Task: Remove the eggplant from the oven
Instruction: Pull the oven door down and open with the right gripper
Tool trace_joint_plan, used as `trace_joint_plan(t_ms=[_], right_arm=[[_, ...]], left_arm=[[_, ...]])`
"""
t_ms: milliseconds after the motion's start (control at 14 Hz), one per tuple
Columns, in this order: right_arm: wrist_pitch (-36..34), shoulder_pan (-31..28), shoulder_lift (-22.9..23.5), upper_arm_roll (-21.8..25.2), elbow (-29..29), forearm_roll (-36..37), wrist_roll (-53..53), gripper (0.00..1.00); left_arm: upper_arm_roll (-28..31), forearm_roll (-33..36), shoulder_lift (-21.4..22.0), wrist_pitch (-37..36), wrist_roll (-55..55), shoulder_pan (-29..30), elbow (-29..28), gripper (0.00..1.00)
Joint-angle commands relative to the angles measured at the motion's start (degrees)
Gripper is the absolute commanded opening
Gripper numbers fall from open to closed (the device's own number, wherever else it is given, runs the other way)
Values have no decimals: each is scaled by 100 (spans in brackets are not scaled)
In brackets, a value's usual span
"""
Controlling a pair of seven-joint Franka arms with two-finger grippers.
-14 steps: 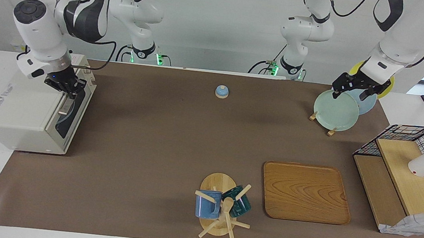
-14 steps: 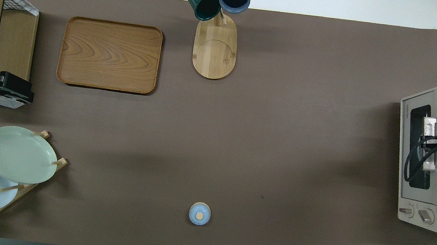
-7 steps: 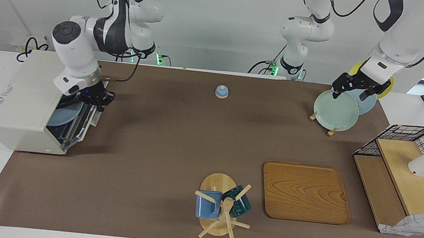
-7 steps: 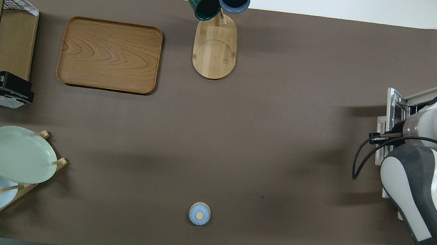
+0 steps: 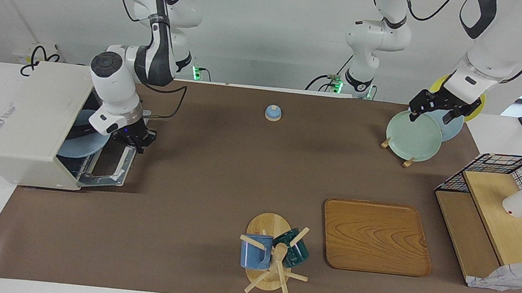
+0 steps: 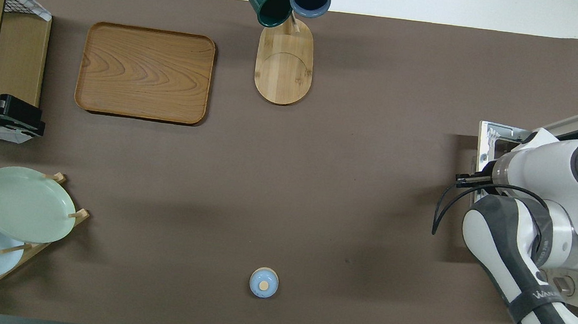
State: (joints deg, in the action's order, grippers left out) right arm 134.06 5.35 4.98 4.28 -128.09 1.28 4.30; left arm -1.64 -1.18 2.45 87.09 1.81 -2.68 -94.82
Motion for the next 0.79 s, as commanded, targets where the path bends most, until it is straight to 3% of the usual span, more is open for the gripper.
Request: trace_joint_plan(t_ms=[0,357,429,500,714], right_arm=[[350,-148,337,152,161,215,-156,0],[-790,177,250,99,828,-293,-491,0],[-1080,169,214,99,1038,-321,-526,24],[-1266,160,171,108,1162,-321,-605,41],[-1645,-41,-128,169,1216,-225,-641,49]], left_arm=[[-46,100,89,80,-49,57,-80,100],[-46,100,89,80,-49,57,-72,100],[-46,100,89,80,-49,57,-72,100],[-46,100,89,80,-49,57,-72,100],[-46,100,89,80,-49,57,-72,100]])
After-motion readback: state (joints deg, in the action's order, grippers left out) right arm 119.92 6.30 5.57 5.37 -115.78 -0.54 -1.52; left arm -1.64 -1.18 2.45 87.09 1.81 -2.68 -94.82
